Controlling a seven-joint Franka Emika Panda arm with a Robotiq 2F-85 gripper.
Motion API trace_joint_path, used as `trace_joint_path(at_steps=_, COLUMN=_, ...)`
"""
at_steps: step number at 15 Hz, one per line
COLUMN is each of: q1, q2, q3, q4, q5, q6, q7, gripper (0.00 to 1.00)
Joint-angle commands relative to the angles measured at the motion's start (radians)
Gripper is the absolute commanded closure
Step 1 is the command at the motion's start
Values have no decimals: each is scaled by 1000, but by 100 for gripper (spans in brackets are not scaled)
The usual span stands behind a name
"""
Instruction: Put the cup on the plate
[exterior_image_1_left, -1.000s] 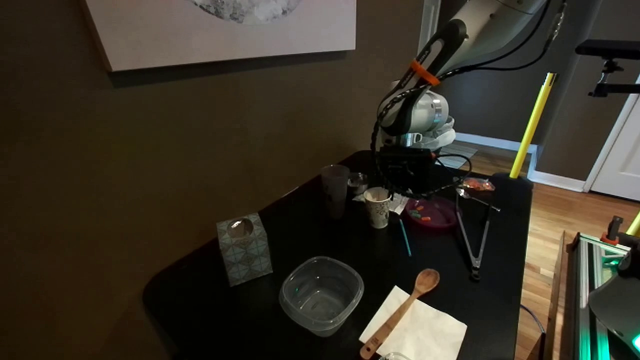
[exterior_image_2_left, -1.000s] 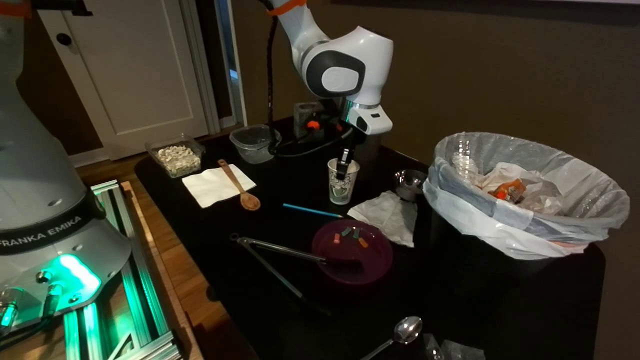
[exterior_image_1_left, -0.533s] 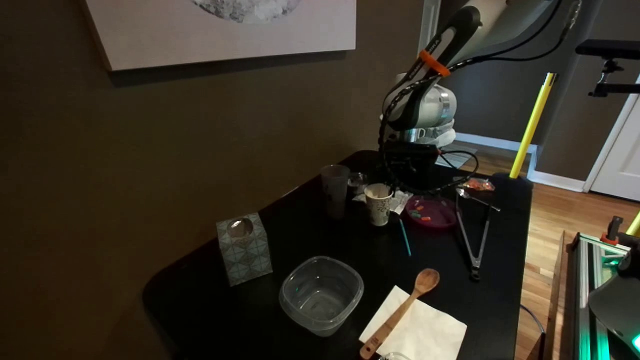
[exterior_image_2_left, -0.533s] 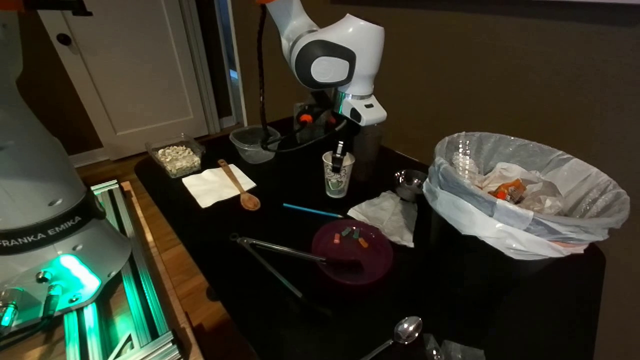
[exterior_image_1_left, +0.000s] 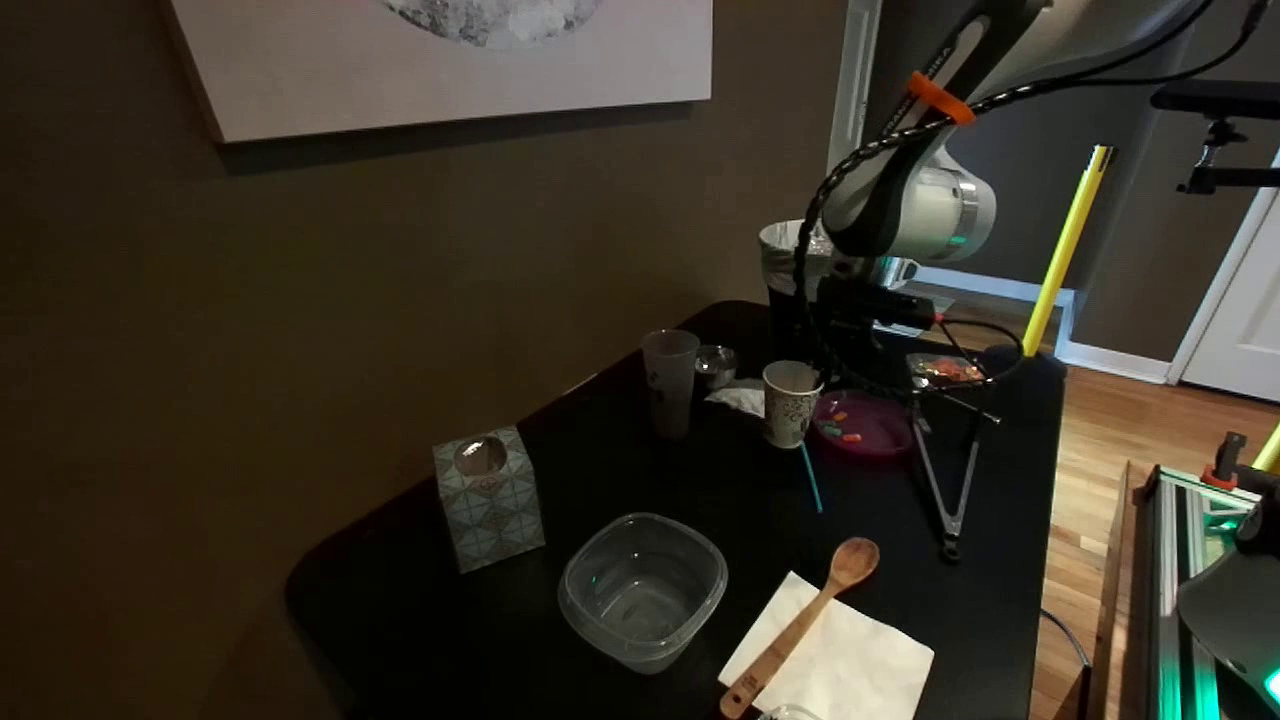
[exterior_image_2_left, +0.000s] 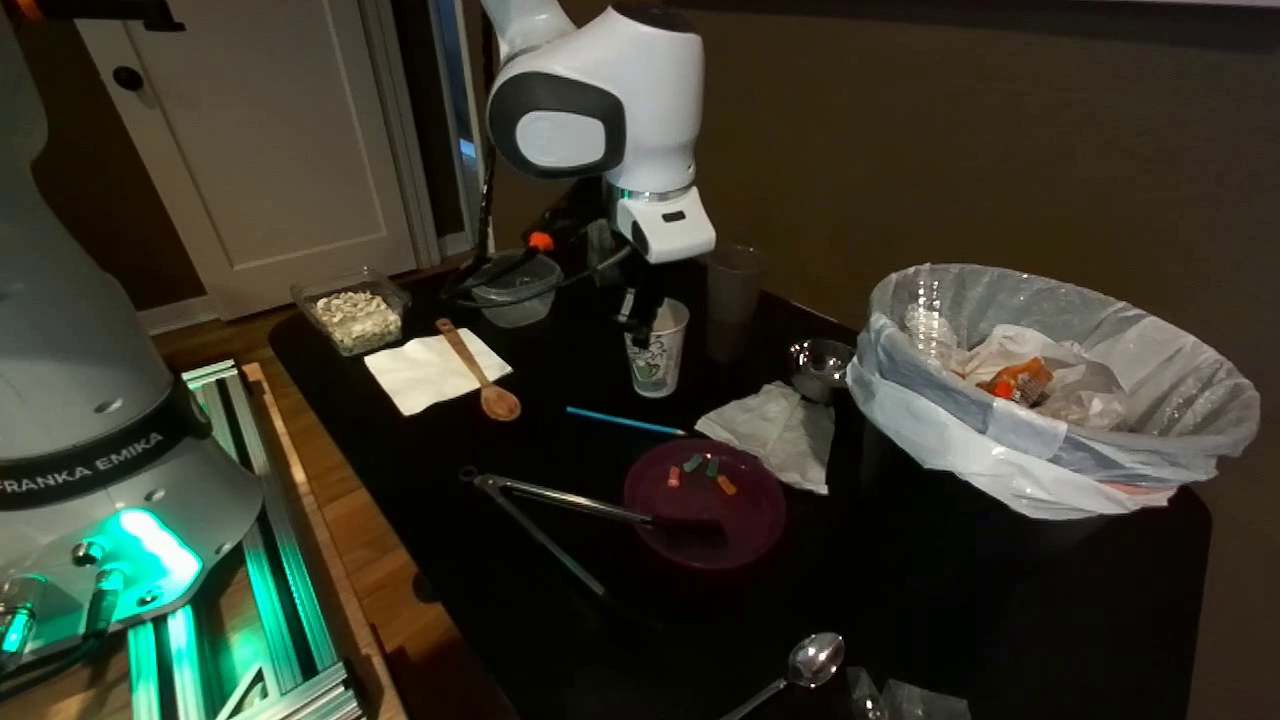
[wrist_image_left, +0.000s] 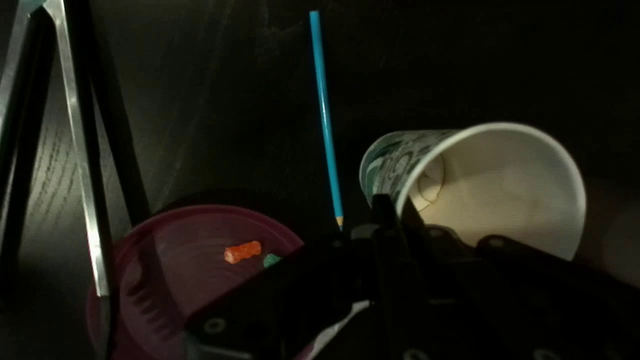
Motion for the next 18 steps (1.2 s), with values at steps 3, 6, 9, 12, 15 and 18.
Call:
trace_joint_path(at_steps=3, q1=-24, q2=-70, q3=35, q4=-122, q5=210, q6=92, q7=-79, gripper=97)
trace_joint_path(at_steps=6, q1=-31, q2=-94, q3=33, q4=-150, q5=240, q6=101, q7=-80, gripper=99)
trace_joint_path(at_steps=9, q1=-74, q2=-119, q3=-5, q4=-151, q5=311, q6=53, q7=-93, gripper=99)
trace_joint_path(at_steps=12, q1=-121, q2=-115, q3=-49, q4=-152, q5=347, q6=-13, q7=-95, gripper=99)
trace_joint_path(at_steps=15, q1=-159, q2=-119, q3=-79, q4=-148, q5=426, q6=-40, q7=-109, gripper=99)
trace_joint_path(at_steps=18, q1=-156, q2=-122, q3=-112, q4=-157, q5=384, q6=-8, q7=-21, gripper=99)
